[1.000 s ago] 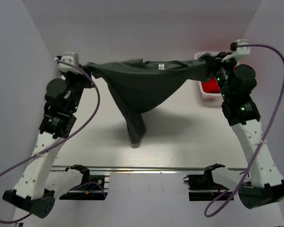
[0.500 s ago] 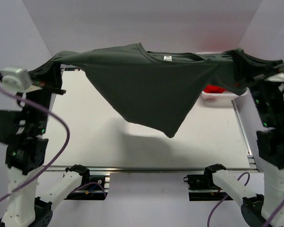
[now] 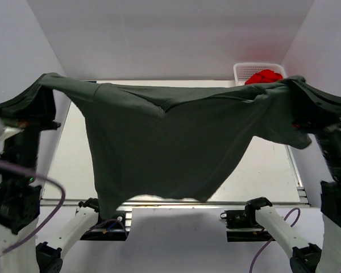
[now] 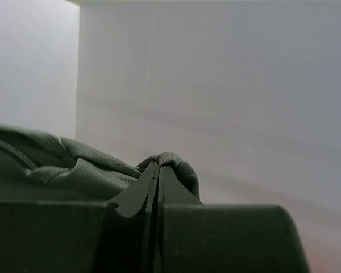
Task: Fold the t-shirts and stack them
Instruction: Flatten out the tshirt
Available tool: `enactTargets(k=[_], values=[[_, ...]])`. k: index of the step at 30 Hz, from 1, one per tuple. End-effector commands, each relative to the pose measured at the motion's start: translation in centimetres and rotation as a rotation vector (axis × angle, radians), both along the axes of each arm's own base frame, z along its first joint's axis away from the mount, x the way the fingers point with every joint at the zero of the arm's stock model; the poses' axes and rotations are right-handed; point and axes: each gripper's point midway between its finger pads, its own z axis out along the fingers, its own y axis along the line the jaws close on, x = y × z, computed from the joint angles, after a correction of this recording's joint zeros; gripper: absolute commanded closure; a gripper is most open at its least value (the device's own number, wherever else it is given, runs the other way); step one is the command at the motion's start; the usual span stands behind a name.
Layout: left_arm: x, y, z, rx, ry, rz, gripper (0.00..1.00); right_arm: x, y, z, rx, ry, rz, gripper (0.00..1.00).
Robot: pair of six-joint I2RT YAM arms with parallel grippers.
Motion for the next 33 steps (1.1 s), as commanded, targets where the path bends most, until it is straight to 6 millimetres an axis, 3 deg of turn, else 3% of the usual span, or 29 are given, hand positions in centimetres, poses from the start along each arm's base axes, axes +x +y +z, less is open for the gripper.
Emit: enactTargets(k=[1, 2, 3, 4, 5, 6, 7, 8, 9, 10, 12, 13, 14, 15, 16, 17, 18, 20, 22, 25, 29, 33], values=[[8.5, -0.9, -4.9, 0.001, 0.206, 0.091, 1.00, 6.0, 0.7, -2.7, 0.023, 0.120, -0.034, 1.00], [9.9, -1.2, -6.0, -0.012, 0.243, 0.098, 1.00, 7.6, 1.0, -3.2, 0.050, 0.147, -0.032, 1.00], [11.6, -1.4, -7.4, -0.006, 0.289, 0.118, 1.00, 11.0, 1.7, -6.1, 0.042, 0.235, -0.042, 1.00], [14.0, -1.5, -9.8, -0.020, 0.357, 0.153, 1.00, 12.6, 1.7, -7.1, 0.055, 0.275, -0.059, 1.00], [17.2, -2.0, -12.4, -0.009, 0.433, 0.179, 1.00, 16.4, 2.5, -9.3, 0.058, 0.345, -0.068, 1.00], [19.3, -2.4, -14.6, 0.001, 0.496, 0.193, 1.00, 19.0, 2.8, -12.8, 0.053, 0.436, -0.096, 1.00], [21.5, -1.9, -18.0, -0.026, 0.585, 0.259, 1.00, 20.9, 2.4, -14.6, 0.075, 0.489, -0.138, 1.00], [23.4, -1.9, -20.7, -0.025, 0.653, 0.300, 1.00, 24.2, 2.6, -17.7, 0.087, 0.576, -0.175, 1.00], [26.5, -1.3, -26.5, -0.007, 0.792, 0.403, 1.00, 27.4, 3.2, -22.3, 0.077, 0.686, -0.201, 1.00], [27.9, -1.2, -29.4, -0.001, 0.854, 0.444, 1.00, 29.1, 2.7, -25.0, 0.082, 0.748, -0.252, 1.00], [30.3, -0.4, -34.9, -0.010, 0.981, 0.505, 1.00, 33.6, 3.7, -33.7, 0.033, 0.944, -0.284, 1.00], [32.3, -0.6, -39.8, 0.016, 1.095, 0.524, 0.94, 35.5, 4.0, -38.0, 0.002, 1.036, -0.291, 1.00], [33.2, -0.6, -42.0, 0.039, 1.148, 0.525, 0.83, 36.6, 4.3, -38.4, 0.000, 1.053, -0.284, 0.97], [34.7, -0.6, -42.4, 0.036, 1.161, 0.510, 0.69, 37.3, 4.4, -42.9, -0.047, 1.173, -0.298, 0.91], [35.5, -0.7, -43.8, 0.038, 1.200, 0.501, 0.51, 39.5, 5.0, -42.5, -0.058, 1.172, -0.290, 0.84], [36.1, -0.9, -47.0, 0.067, 1.294, 0.495, 0.26, 40.0, 5.0, -43.2, -0.076, 1.196, -0.286, 0.59], [37.3, -1.2, -45.9, 0.053, 1.278, 0.464, 0.01, 40.6, 5.2, -43.5, -0.098, 1.200, -0.284, 0.48], [38.3, -2.1, -45.9, 0.051, 1.272, 0.425, 0.00, 41.2, 5.6, -44.3, -0.139, 1.218, -0.274, 0.30], [38.5, -2.6, -45.7, 0.048, 1.263, 0.392, 0.00, 41.0, 5.9, -43.6, -0.151, 1.187, -0.256, 0.13], [37.7, -3.7, -44.6, 0.066, 1.247, 0.309, 0.00, 39.7, 6.5, -44.5, -0.184, 1.196, -0.201, 0.10], [35.0, -5.8, -46.8, 0.100, 1.298, 0.183, 0.00, 38.6, 6.8, -43.9, -0.152, 1.203, -0.180, 0.10], [32.0, -8.4, -49.2, 0.101, 1.370, 0.020, 0.00, 37.3, 8.3, -45.8, -0.151, 1.249, -0.081, 0.10]])
